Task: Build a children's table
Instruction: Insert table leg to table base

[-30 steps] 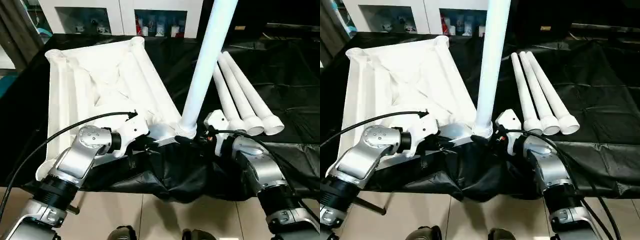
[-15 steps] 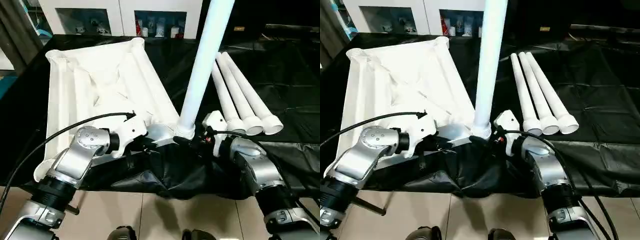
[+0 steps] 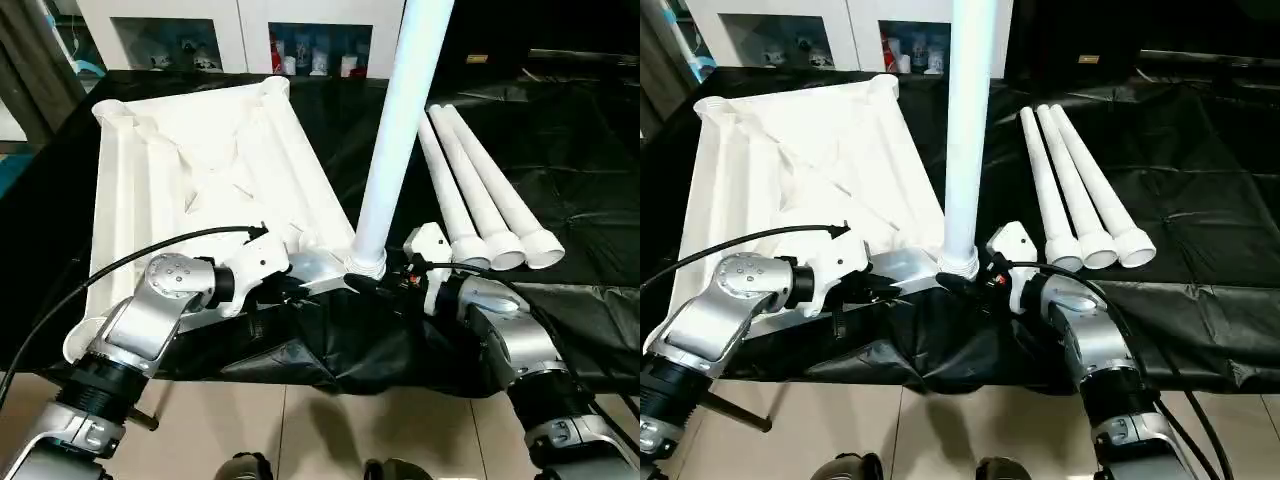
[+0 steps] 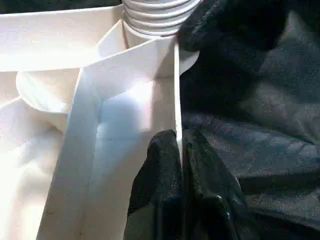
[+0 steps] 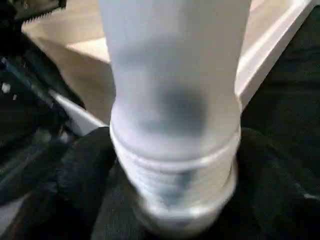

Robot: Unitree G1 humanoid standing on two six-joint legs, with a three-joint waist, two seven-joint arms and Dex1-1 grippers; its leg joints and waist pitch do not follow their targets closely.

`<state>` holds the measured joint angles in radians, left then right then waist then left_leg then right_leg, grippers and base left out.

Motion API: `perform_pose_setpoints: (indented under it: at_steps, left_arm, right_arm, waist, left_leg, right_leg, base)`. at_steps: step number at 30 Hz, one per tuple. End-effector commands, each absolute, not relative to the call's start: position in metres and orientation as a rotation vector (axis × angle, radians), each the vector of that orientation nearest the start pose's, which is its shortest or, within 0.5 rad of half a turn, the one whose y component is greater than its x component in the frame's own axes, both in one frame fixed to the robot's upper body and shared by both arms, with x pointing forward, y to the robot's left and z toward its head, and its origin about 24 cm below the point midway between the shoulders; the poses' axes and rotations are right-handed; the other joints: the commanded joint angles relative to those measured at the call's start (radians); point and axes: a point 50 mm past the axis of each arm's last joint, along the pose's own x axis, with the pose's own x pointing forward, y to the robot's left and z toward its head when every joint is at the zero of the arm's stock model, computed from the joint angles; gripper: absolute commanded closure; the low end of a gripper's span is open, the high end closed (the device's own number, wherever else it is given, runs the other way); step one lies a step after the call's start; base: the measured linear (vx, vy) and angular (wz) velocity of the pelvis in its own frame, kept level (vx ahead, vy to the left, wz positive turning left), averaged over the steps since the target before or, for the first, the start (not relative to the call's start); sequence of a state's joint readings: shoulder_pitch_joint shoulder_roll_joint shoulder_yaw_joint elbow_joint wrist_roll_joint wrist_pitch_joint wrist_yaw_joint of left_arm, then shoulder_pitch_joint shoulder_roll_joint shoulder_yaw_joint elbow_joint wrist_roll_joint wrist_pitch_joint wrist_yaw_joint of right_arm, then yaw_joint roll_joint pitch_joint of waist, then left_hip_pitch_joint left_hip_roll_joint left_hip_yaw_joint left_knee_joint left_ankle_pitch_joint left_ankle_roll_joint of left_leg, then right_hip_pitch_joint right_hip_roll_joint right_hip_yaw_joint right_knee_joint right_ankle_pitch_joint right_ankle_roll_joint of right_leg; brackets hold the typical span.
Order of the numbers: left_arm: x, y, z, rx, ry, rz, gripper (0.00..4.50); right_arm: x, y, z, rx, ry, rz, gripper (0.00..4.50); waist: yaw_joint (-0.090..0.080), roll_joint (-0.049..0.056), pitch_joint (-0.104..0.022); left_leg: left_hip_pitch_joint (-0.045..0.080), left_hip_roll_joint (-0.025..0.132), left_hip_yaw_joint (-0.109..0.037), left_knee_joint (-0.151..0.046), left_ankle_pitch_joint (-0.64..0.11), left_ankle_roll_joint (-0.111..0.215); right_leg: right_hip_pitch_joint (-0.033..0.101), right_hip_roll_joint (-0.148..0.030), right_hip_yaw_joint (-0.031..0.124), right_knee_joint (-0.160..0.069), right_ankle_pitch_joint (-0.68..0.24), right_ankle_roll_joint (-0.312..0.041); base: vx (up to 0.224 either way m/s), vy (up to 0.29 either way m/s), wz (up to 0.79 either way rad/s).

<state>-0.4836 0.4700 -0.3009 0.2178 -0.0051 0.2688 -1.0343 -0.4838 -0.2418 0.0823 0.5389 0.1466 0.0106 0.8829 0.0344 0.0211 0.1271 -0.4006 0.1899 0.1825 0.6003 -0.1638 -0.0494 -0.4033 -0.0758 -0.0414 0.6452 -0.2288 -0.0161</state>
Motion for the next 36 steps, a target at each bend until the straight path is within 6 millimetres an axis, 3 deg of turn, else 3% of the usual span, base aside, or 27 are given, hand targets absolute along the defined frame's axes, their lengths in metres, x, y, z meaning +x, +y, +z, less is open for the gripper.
perform_pose_setpoints:
  at_steps: [1,5,6,10,13,21,30,36]
  left_arm:
    - [0.292,0.124,0.069,0.492,0.383,-1.296,4.5]
    - [0.291,0.124,0.069,0.493,0.39,-1.307,4.5]
    - [0.291,0.124,0.068,0.494,0.391,-1.309,4.5]
    - [0.291,0.123,0.068,0.495,0.392,-1.314,4.5]
    - [0.292,0.123,0.068,0.496,0.392,-1.314,4.5]
    - [0.293,0.123,0.069,0.496,0.394,-1.31,4.5]
    - [0.293,0.124,0.069,0.495,0.395,-1.309,4.5]
    - [0.293,0.123,0.069,0.494,0.396,-1.311,4.5]
  right_arm:
    - [0.329,-0.132,0.071,-0.104,0.062,0.925,0.27]
    - [0.329,-0.132,0.074,-0.102,0.04,0.927,0.27]
    - [0.329,-0.133,0.075,-0.099,0.033,0.922,0.27]
    - [0.329,-0.135,0.075,-0.102,0.038,0.922,0.27]
    - [0.328,-0.135,0.073,-0.111,0.05,0.935,0.27]
    - [0.324,-0.139,0.062,-0.144,0.123,0.95,0.27]
    - [0.322,-0.143,0.064,-0.119,0.128,0.959,0.27]
    - [0.318,-0.144,0.062,-0.117,0.14,0.972,0.94]
  waist:
    - [0.006,0.005,-0.095]
    - [0.012,0.007,-0.094]
    - [0.015,0.012,-0.097]
    - [0.015,0.008,-0.098]
    - [0.015,0.013,-0.1]
    - [0.018,0.01,-0.097]
    - [0.019,0.011,-0.098]
    - [0.022,0.014,-0.096]
  left_leg:
    - [0.023,0.036,-0.013,-0.057,-0.065,0.126]
    - [0.024,0.036,-0.011,-0.056,-0.075,0.127]
    - [0.024,0.036,-0.012,-0.056,-0.073,0.123]
    - [0.023,0.035,-0.012,-0.057,-0.074,0.117]
    - [0.023,0.034,-0.012,-0.056,-0.073,0.116]
    - [0.021,0.034,-0.012,-0.056,-0.076,0.117]
    - [0.022,0.034,-0.013,-0.055,-0.071,0.119]
    - [0.023,0.035,-0.013,-0.057,-0.085,0.113]
  right_leg:
    - [0.058,-0.058,0.039,-0.057,0.147,-0.329]
    - [0.057,-0.058,0.04,-0.058,0.138,-0.325]
    - [0.058,-0.058,0.039,-0.057,0.137,-0.323]
    - [0.059,-0.057,0.038,-0.057,0.142,-0.32]
    - [0.059,-0.057,0.038,-0.057,0.15,-0.32]
    - [0.06,-0.057,0.038,-0.057,0.151,-0.32]
    - [0.061,-0.056,0.038,-0.056,0.161,-0.321]
    - [0.059,-0.055,0.038,-0.058,0.143,-0.318]
  base:
    - [0.0,0.0,0.0]
    - [0.0,0.0,0.0]
    - [0.0,0.0,0.0]
    - [0.0,0.0,0.0]
    - [0.0,0.0,0.0]
    - [0.0,0.0,0.0]
    - [0.0,0.0,0.0]
    - [0.0,0.0,0.0]
